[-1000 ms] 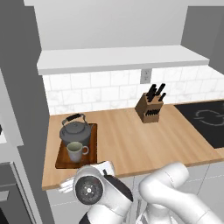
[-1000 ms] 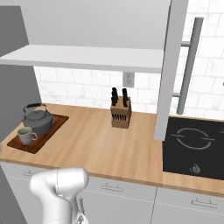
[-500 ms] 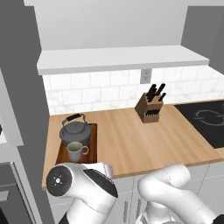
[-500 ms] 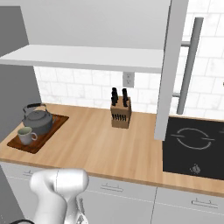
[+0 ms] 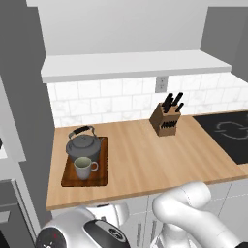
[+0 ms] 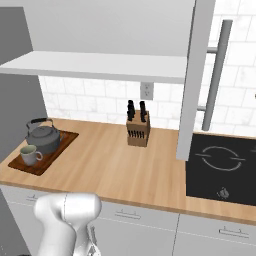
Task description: Pick the kettle from the counter and place it on the tray. Then pick the mug from the cabinet and place it on the tray. Then close the cabinet doors.
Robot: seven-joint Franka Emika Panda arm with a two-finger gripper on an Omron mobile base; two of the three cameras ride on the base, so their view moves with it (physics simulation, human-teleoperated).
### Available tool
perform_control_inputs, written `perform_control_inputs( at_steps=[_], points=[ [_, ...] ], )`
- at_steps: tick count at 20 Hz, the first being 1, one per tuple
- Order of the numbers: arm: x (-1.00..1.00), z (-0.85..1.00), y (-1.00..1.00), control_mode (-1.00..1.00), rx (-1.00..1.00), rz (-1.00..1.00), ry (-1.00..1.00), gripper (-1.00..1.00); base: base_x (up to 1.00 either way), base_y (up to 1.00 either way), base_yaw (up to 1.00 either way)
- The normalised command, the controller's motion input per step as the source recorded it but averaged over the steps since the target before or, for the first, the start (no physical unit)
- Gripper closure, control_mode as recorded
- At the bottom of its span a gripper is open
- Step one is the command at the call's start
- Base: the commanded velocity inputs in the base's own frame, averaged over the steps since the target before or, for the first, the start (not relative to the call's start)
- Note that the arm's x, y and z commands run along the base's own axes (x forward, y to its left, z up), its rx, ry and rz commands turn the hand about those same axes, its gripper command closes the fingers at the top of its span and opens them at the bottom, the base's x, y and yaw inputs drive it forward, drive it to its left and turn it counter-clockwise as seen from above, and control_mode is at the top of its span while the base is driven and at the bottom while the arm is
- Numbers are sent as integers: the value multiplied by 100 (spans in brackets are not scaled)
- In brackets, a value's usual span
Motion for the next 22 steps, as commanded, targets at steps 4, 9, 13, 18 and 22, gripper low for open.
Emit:
perform_control_inputs(
  at_steps=[4,9,13,18,22],
  points=[
    [-13,24,0,-100,-2,1,-10,100,0,0,0],
    [-16,28,9,-100,-9,0,-7,100,0,0,0],
    [-3,37,25,-100,-30,0,0,100,0,0,0],
    [-1,23,10,-100,-40,6,-4,100,0,0,0],
    [-3,5,8,-100,-33,4,-2,100,0,0,0]
  ],
)
